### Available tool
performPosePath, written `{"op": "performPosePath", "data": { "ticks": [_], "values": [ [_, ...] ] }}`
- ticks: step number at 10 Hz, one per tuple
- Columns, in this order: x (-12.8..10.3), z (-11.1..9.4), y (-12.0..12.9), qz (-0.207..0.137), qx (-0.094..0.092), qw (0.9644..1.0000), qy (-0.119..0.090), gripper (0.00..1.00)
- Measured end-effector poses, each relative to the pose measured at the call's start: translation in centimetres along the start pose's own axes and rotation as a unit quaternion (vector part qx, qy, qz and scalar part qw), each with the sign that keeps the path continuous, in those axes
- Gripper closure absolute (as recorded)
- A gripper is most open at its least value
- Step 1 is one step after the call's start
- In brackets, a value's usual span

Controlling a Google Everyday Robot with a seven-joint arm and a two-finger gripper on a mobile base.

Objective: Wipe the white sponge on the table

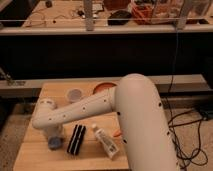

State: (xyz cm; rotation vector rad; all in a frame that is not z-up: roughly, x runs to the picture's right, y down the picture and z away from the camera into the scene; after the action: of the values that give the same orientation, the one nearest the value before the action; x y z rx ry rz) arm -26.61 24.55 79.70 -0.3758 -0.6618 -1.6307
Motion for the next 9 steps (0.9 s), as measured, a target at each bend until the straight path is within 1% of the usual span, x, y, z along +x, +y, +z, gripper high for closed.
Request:
{"op": "performPosePath", "data": {
  "ticks": [1,2,4,5,7,8,9],
  "values": [
    [0.8,0.2,-0.3,0.001,0.002,1.0,0.0,0.52],
    [1.7,0.6,-1.8,-0.003,0.005,1.0,-0.001,0.52],
    [2.4,0.9,-4.3,-0.018,0.006,0.9998,-0.003,0.52],
    [2.8,1.1,-6.3,-0.032,0.008,0.9994,-0.005,0.52],
    [2.9,1.2,-9.2,-0.06,0.009,0.9981,-0.007,0.52],
    [2.7,1.2,-10.0,-0.072,0.009,0.9974,-0.008,0.52],
    [1.8,1.2,-11.5,-0.095,0.005,0.9954,-0.01,0.52]
  ]
}}
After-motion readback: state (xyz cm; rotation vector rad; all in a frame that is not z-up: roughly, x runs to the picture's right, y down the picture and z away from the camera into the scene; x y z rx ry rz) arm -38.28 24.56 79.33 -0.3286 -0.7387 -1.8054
